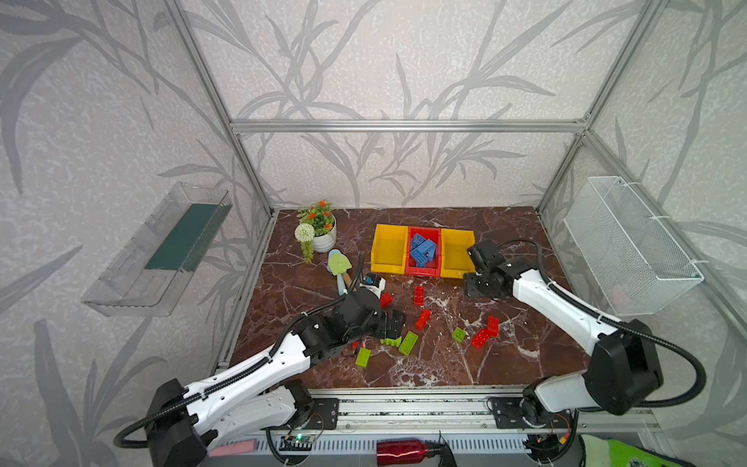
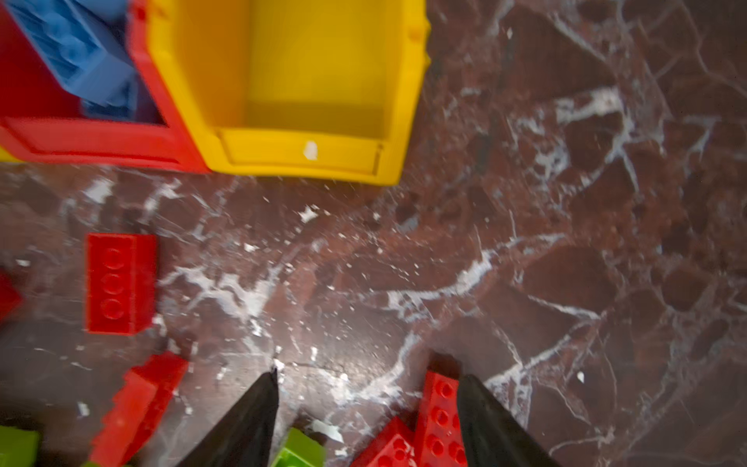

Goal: Sort the legos into containers by color
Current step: 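Move the right gripper to a red brick nearer the robot and grasp it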

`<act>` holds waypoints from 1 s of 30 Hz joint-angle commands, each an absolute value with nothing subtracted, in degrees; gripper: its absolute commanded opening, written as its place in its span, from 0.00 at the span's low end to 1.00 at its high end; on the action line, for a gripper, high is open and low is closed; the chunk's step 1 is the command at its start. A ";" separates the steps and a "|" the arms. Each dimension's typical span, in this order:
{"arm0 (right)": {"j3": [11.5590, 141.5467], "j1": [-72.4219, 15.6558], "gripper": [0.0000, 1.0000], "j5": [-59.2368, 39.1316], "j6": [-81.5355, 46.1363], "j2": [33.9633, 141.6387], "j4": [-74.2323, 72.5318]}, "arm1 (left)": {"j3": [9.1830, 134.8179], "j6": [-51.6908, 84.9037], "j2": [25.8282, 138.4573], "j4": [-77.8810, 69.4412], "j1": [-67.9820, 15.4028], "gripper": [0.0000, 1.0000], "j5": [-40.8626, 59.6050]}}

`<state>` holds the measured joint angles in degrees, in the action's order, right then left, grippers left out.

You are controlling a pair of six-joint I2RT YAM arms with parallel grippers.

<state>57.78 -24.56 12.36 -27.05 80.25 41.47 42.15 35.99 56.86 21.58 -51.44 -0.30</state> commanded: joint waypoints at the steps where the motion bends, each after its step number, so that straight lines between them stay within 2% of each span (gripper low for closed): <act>1: 51.96 -23.59 0.73 15.71 -28.99 74.57 38.17 | 41.75 36.72 57.55 19.52 -53.13 0.99 0.19; 12: 41.89 -18.48 0.72 11.18 -31.63 73.01 35.10 | 42.67 37.70 61.08 17.92 -56.76 0.99 -0.42; 22: 40.81 -18.02 0.69 5.37 -34.19 76.62 38.03 | 42.63 37.62 62.03 17.75 -57.22 0.99 -1.19; 25: 39.82 -18.02 0.65 4.57 -34.62 77.91 37.33 | 42.78 37.29 62.65 17.64 -57.22 0.99 -1.15; 30: 39.69 -18.02 0.52 4.13 -34.89 78.16 36.85 | 42.72 36.91 62.67 17.93 -57.21 0.99 -1.21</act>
